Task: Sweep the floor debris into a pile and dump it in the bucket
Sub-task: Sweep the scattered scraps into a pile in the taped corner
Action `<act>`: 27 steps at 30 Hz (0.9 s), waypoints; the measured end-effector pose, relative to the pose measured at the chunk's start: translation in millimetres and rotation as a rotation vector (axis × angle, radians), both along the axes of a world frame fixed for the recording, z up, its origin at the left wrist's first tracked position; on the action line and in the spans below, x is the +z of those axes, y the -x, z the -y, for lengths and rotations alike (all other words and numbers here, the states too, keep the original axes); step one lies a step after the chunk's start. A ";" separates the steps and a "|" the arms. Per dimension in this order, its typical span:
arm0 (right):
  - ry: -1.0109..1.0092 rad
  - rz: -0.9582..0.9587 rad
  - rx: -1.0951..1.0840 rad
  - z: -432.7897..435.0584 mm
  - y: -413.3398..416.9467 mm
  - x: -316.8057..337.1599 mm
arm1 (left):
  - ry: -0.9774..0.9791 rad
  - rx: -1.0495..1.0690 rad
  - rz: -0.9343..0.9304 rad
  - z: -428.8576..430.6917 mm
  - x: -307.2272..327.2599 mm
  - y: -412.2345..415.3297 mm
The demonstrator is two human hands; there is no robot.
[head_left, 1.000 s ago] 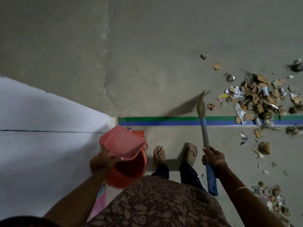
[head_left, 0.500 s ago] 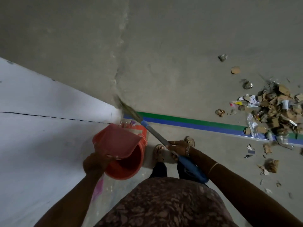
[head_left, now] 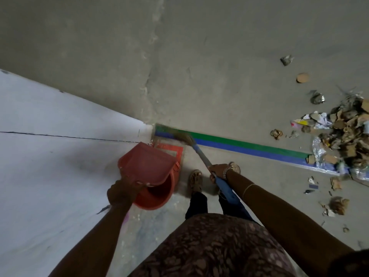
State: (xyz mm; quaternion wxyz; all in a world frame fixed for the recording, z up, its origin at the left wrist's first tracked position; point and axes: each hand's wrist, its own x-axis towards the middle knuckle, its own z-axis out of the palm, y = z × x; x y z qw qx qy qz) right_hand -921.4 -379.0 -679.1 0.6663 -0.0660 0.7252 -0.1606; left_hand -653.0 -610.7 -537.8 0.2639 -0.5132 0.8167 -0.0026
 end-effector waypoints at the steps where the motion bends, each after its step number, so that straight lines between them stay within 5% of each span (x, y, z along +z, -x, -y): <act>1: 0.022 -0.012 -0.021 -7.3 -2.9 -2.5 | -0.002 -0.008 0.022 0.2 0.5 0.5; 4: 0.009 -0.024 -0.390 -21.9 -3.9 17.3 | 0.013 -0.014 0.076 -1.9 6.4 5.2; 8: 0.047 -0.118 -0.505 -46.8 7.0 44.7 | 0.007 -0.024 0.137 -3.1 6.1 4.1; 15: 0.215 -0.022 -0.281 -71.1 21.2 72.8 | -0.011 0.139 0.179 -6.1 -0.2 -4.5; 22: 0.183 0.083 0.442 16.1 15.5 50.3 | 0.003 0.083 0.081 -19.4 15.4 -16.3; 27: 0.149 0.059 0.495 65.1 12.9 24.8 | 0.024 0.070 0.073 -25.7 21.4 -11.0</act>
